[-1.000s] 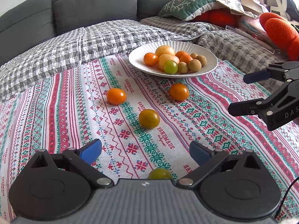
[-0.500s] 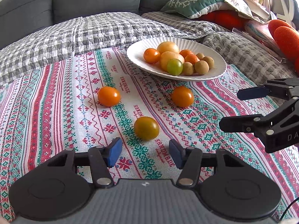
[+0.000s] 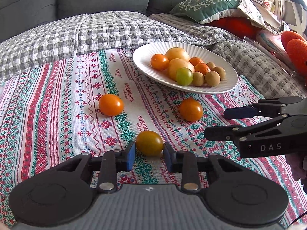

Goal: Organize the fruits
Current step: 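Move both tools back toward the remaining cherry tomatoes and grasp a yellow tomato with the left tool, then grasp an orange cherry tomato with the right tool while the left tool holds the yellow tomato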

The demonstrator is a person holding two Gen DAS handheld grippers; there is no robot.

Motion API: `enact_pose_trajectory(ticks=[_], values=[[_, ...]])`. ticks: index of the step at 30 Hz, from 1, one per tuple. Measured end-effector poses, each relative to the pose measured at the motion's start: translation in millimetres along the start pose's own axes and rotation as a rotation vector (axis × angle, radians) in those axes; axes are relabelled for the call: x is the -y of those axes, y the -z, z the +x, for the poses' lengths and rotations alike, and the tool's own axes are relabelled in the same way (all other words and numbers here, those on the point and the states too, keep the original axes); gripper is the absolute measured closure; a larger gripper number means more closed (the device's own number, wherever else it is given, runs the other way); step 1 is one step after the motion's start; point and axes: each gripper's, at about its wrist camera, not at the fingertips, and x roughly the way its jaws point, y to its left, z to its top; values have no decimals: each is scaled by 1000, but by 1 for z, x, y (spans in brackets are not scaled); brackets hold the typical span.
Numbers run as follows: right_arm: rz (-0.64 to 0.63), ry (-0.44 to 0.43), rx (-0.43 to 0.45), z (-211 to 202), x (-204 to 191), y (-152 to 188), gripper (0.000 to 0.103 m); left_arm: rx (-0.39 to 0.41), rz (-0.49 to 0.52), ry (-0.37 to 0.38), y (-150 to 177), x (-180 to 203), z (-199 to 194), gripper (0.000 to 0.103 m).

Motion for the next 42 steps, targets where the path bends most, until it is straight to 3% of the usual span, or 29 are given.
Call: enact_pose_trajectory(ticks=[10, 15, 19, 21, 42], values=[[24, -27, 21, 14, -7, -9, 47, -15, -21, 3, -4, -4, 2, 84], [12, -38, 22, 20, -13, -13, 61, -18, -36, -3, -4, -7, 2, 84], [14, -40, 24, 23, -15, -15, 65, -18, -43, -7, -4, -8, 0, 84], [9, -37, 23, 24, -16, -15, 75, -18, -45, -10, -3, -7, 0, 84], [-2, -67, 24, -11, -8, -5, 76, -10, -35, -36, -3, 0, -13, 84]])
